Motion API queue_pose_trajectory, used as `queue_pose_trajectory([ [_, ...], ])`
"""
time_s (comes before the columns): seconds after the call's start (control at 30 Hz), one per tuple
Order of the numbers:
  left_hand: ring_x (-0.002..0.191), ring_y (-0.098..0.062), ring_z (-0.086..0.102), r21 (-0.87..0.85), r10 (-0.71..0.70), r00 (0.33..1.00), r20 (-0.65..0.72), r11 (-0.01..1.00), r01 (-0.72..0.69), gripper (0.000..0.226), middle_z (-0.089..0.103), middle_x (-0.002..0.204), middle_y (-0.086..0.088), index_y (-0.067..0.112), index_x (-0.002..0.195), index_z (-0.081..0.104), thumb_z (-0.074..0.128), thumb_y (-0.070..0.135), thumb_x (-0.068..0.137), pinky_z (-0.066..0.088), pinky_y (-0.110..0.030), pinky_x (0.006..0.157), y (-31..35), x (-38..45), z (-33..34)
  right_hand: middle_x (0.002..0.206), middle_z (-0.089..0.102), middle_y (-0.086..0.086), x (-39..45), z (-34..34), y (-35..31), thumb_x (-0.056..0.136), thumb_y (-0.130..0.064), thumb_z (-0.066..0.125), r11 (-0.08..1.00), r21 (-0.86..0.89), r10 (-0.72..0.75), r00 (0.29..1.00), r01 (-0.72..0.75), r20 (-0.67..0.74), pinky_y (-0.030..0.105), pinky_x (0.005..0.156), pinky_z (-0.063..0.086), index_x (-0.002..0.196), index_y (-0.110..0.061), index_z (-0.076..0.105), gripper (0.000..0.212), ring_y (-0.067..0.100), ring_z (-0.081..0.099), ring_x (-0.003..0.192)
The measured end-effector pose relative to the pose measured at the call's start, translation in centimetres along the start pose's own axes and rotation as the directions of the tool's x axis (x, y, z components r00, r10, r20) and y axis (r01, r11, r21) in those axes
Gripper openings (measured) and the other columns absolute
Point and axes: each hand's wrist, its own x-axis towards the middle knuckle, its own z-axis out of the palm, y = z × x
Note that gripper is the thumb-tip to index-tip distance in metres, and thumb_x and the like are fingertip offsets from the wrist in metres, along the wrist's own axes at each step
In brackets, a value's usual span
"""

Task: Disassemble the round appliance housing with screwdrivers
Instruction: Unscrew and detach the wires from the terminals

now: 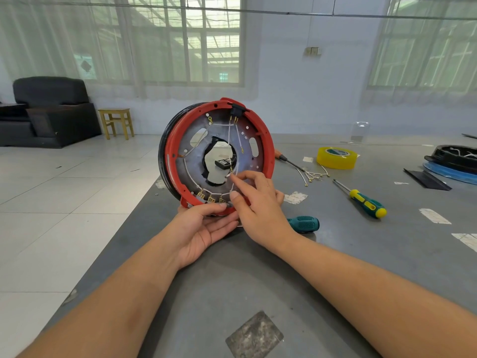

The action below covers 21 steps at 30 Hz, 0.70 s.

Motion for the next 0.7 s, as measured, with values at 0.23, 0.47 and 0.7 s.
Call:
queue_pose_trajectory([
  [0.23,0.102,-0.040,0.078,-0.013,0.010,1.000,-0.027,1.000,-0.011,0.062,0.074,0.118,-0.030,-0.001,0.150,0.048,0.067,-0.008,0.092,0.066,-0.041,0.070,0.2,0.0,-0.1,0.139,0.052,-0.015,-0.3,-1.3,1.3,0.099,-0.045,0.045,0.988,-0.082,-0.130,0.992,0.130,0.003,0.034,0.100,0.026,0.127,-0.031,0.062,0.037,0.010,0.041,0.132],
  [0.47,0.095,-0.040,0.079,-0.058,0.011,0.996,-0.087,0.998,-0.017,0.057,0.076,0.107,-0.031,-0.011,0.144,0.052,0.069,-0.009,0.089,0.066,-0.041,0.064,0.3,0.2,-0.4,0.121,0.063,-0.011,-2.1,-5.0,4.7,0.097,-0.044,0.052,0.913,-0.368,-0.193,0.981,0.176,-0.009,0.032,0.091,0.027,0.109,-0.027,0.066,0.025,0.014,0.055,0.115],
  [0.7,0.094,-0.039,0.079,-0.055,0.022,0.993,-0.120,0.998,-0.029,0.049,0.075,0.110,-0.032,-0.008,0.139,0.056,0.068,-0.009,0.091,0.065,-0.041,0.064,0.4,0.2,-0.4,0.125,0.056,-0.011,-3.0,-8.3,7.5,0.086,-0.064,0.040,0.901,-0.414,0.073,0.896,0.128,0.438,0.035,0.097,0.045,0.123,-0.034,0.061,0.052,0.015,0.051,0.117],
])
